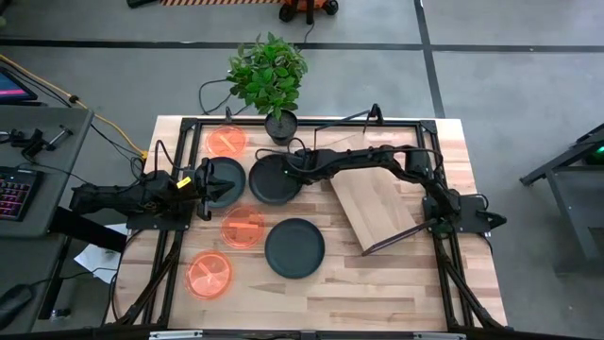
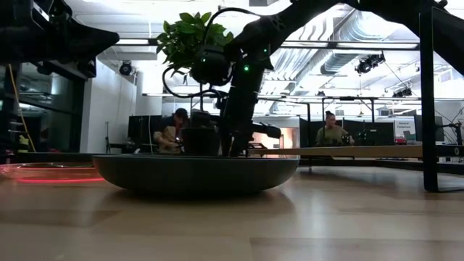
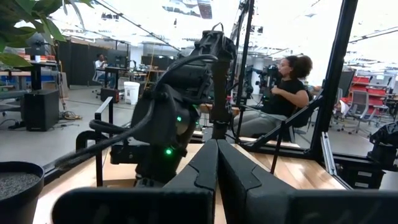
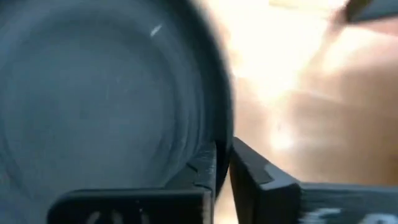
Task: Place and stack plates onto a shelf
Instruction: Put the top right black plate on the shelf
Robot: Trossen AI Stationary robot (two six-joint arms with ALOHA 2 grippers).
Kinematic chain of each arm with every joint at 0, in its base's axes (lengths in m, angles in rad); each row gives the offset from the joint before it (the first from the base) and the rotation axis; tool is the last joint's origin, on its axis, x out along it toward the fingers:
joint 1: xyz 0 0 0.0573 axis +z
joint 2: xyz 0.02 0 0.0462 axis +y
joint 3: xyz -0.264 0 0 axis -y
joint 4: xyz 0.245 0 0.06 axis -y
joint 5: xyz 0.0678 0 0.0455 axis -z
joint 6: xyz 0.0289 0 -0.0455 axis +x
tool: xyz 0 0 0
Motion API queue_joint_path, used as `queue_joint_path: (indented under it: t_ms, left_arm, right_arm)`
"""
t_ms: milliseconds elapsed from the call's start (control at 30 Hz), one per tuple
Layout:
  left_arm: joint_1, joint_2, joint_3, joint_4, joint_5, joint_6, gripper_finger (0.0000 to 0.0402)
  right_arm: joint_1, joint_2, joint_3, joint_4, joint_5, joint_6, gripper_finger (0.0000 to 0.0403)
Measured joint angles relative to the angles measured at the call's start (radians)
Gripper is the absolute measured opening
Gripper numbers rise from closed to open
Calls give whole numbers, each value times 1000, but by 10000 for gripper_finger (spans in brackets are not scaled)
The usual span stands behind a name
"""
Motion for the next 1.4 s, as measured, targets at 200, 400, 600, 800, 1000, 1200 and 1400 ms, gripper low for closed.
queue_joint_path:
  t_ms: [200,400,600,800,1000,1200,1400]
  left_arm:
    - [0,0,0,0,0,0,0]
    - [0,0,0,0,0,0,0]
    - [0,0,0,0,0,0,0]
    - [0,0,0,-2,0,0,0]
    - [0,0,0,0,0,0,0]
    - [0,0,0,-1,0,0,0]
    - [0,0,0,0,0,0,0]
  right_arm:
    - [-19,-15,0,-13,-46,-61,5]
    - [-22,-124,-1,-42,-49,-192,1]
    - [-26,-271,-1,-176,-114,-384,1]
    - [-20,-398,-1,-499,-30,-471,0]
    - [-73,-529,-52,-619,52,-495,0]
    - [-209,-793,-408,-442,10,-407,0]
    - [-317,-1026,-758,-56,-54,-244,0]
